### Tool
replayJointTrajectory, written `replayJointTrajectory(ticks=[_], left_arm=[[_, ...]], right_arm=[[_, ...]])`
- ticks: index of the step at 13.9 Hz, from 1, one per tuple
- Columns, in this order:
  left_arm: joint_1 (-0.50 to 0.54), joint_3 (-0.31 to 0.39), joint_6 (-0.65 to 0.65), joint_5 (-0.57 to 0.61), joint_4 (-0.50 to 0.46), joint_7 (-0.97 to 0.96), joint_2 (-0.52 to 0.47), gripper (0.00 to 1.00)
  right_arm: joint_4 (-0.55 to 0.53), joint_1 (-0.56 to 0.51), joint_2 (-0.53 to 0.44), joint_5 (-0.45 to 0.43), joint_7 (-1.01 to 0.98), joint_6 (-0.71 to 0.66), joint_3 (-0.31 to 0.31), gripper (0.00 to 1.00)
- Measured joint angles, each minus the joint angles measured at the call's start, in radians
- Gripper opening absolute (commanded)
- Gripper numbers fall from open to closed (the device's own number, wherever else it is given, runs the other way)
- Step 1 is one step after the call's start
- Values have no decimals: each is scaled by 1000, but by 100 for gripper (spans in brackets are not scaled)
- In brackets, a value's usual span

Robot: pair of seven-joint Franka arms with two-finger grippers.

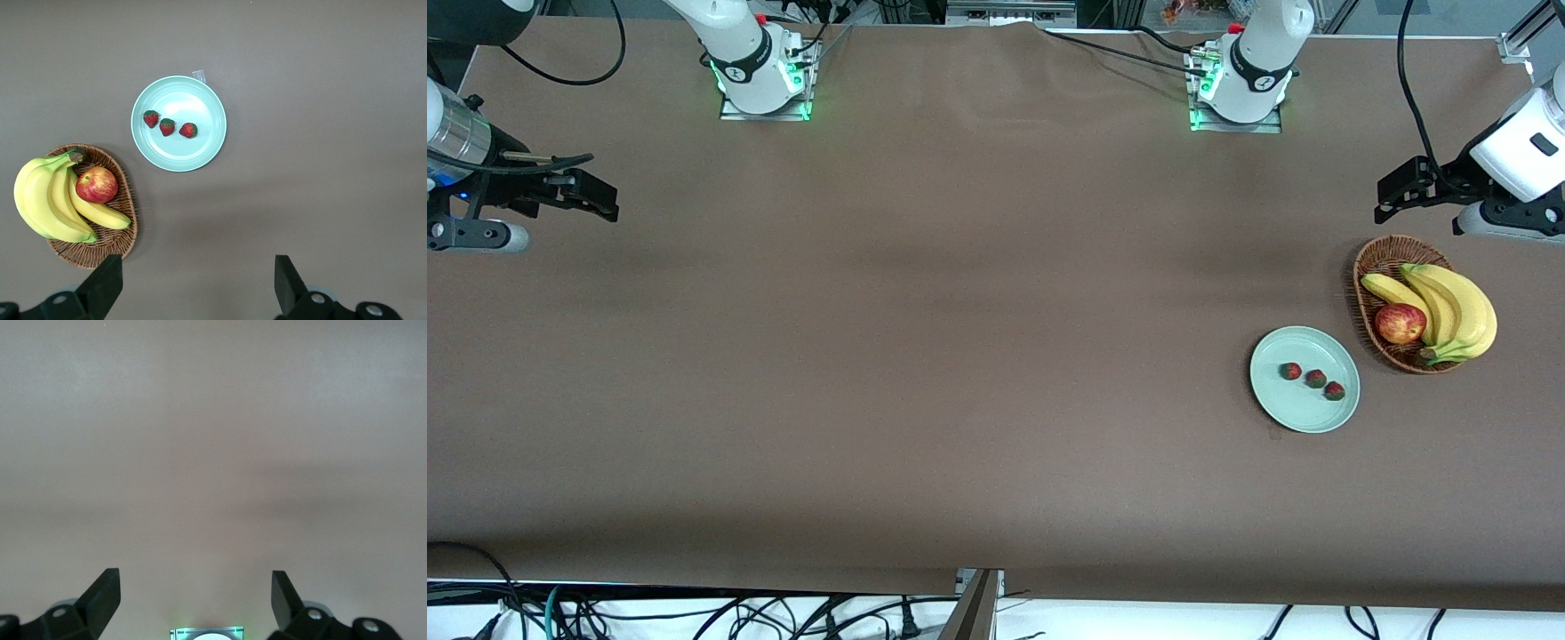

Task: Collect all strawberries into plate

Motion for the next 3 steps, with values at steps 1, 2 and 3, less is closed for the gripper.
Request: replayJointTrajectory(ticks=[1, 2, 3], left_arm=[[0, 0, 0, 0, 0, 0, 0, 100], [0, 0, 0, 0, 0, 0, 0, 100], [0, 1, 0, 0, 0, 0, 0, 100]], right_arm=[[2, 0, 1, 0, 0, 0, 0, 100], [5, 0, 2, 0, 0, 1, 0, 100], [7, -1, 2, 0, 0, 1, 0, 100]])
